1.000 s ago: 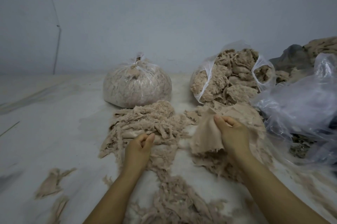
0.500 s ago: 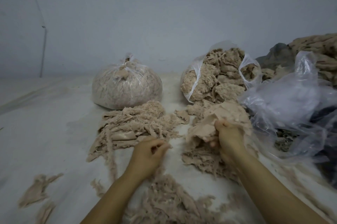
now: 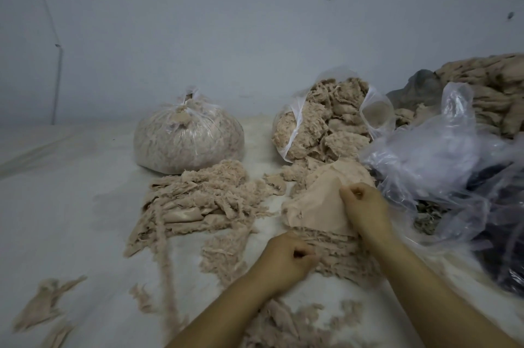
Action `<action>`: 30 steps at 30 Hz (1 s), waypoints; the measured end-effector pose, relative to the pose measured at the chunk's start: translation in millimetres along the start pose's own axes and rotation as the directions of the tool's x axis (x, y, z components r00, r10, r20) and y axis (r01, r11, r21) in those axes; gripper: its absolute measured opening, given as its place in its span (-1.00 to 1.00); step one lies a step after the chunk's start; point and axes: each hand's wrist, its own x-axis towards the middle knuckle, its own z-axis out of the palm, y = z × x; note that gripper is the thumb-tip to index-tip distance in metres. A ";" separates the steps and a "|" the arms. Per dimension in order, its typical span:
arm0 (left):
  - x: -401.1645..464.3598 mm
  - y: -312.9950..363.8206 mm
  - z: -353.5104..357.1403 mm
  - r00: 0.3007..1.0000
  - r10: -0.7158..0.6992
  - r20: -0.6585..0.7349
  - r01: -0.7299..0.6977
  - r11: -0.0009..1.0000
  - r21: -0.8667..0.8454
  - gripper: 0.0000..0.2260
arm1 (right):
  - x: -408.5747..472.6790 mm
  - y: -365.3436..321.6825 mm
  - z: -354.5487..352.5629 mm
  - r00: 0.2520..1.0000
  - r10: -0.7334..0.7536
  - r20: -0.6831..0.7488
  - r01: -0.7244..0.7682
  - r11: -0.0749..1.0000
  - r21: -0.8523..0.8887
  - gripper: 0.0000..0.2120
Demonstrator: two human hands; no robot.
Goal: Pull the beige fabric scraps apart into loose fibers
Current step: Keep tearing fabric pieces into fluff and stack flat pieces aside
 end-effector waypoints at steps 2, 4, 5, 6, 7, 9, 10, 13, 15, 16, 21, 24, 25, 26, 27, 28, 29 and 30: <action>-3.7 -3.6 -4.5 1.000 0.000 0.025 0.001 0.999 -0.039 -0.85 | -5.4 5.0 -1.4 0.992 -0.095 -0.079 0.083 0.985 -0.148 -0.87; -8.8 -3.6 -7.9 1.000 0.006 0.017 -0.006 0.999 -0.047 -0.87 | -15.0 4.8 3.4 0.956 -0.265 -0.123 0.244 0.956 -0.163 -0.83; -11.5 -3.6 -11.4 1.000 0.006 0.020 -0.005 0.999 -0.050 -0.88 | -20.2 3.7 6.9 0.932 -0.352 -0.085 0.333 0.926 -0.175 -0.85; -15.2 -4.1 -17.1 0.999 0.009 0.050 -0.006 0.998 -0.061 -0.89 | -25.8 4.5 10.9 0.916 -0.402 -0.005 0.391 0.895 -0.212 -0.86; -18.6 -5.2 -25.8 0.992 0.018 0.124 -0.008 0.997 -0.081 -0.90 | -29.5 7.7 14.6 0.911 -0.404 0.084 0.411 0.869 -0.275 -0.86; -28.8 -6.7 -49.8 0.947 0.034 0.321 0.009 0.991 -0.133 -0.84 | -31.5 18.0 16.9 0.925 -0.333 0.181 0.379 0.831 -0.408 -0.81; -33.5 -7.8 -62.1 0.947 0.008 0.322 0.043 0.987 -0.152 -0.75 | -32.3 20.2 16.5 0.934 -0.311 0.176 0.357 0.829 -0.430 -0.80; -38.4 -24.2 -90.2 0.982 -0.153 -0.108 0.143 0.985 -0.097 -0.63 | -42.8 10.3 17.6 0.905 -0.420 0.070 0.420 0.851 -0.315 -0.87; -40.2 -40.9 -100.4 0.915 -0.259 -0.311 0.335 0.914 0.226 -0.84 | -52.7 -2.4 25.5 0.835 -0.544 0.077 0.547 0.808 -0.218 -0.93; -43.8 -47.6 -101.9 0.888 -0.329 -0.320 0.430 0.842 0.327 -0.87 | -58.7 -8.8 31.6 0.807 -0.575 0.136 0.591 0.789 -0.169 -0.94; -47.8 -55.8 -96.4 0.926 -0.338 -0.169 0.325 0.940 -0.100 -0.73 | -83.5 -23.5 73.8 0.790 -0.353 0.501 0.376 0.925 0.058 -0.76; -47.1 -45.7 -96.5 0.961 -0.275 -0.029 0.203 0.773 -0.601 -0.81 | -93.0 -29.6 92.4 0.768 -0.122 0.628 -0.056 0.965 0.256 -0.53; -47.7 -44.7 -95.8 0.964 -0.267 0.009 0.204 0.714 -0.669 -0.80 | -94.3 -31.5 97.1 0.744 -0.083 0.663 -0.219 0.907 0.359 -0.53; -47.8 -45.1 -94.6 0.960 -0.281 0.011 0.205 0.674 -0.710 -0.80 | -94.9 -32.4 100.9 0.731 -0.068 0.679 -0.340 0.826 0.450 -0.59; -47.7 -46.1 -92.7 0.949 -0.316 -0.016 0.198 0.633 -0.749 -0.81 | -95.3 -32.3 103.7 0.739 -0.071 0.670 -0.394 0.761 0.515 -0.69; -46.8 -47.9 -91.4 0.928 -0.367 -0.065 0.177 0.586 -0.791 -0.82 | -95.9 -32.1 105.0 0.755 -0.066 0.652 -0.406 0.734 0.545 -0.80; -45.4 -50.0 -91.7 0.900 -0.419 -0.123 0.140 0.543 -0.828 -0.82 | -96.2 -30.6 106.4 0.773 -0.051 0.632 -0.399 0.736 0.547 -0.88; -44.1 -51.7 -93.2 0.865 -0.469 -0.176 0.102 0.509 -0.855 -0.83 | -95.9 -27.4 107.4 0.794 -0.031 0.607 -0.384 0.749 0.540 -0.91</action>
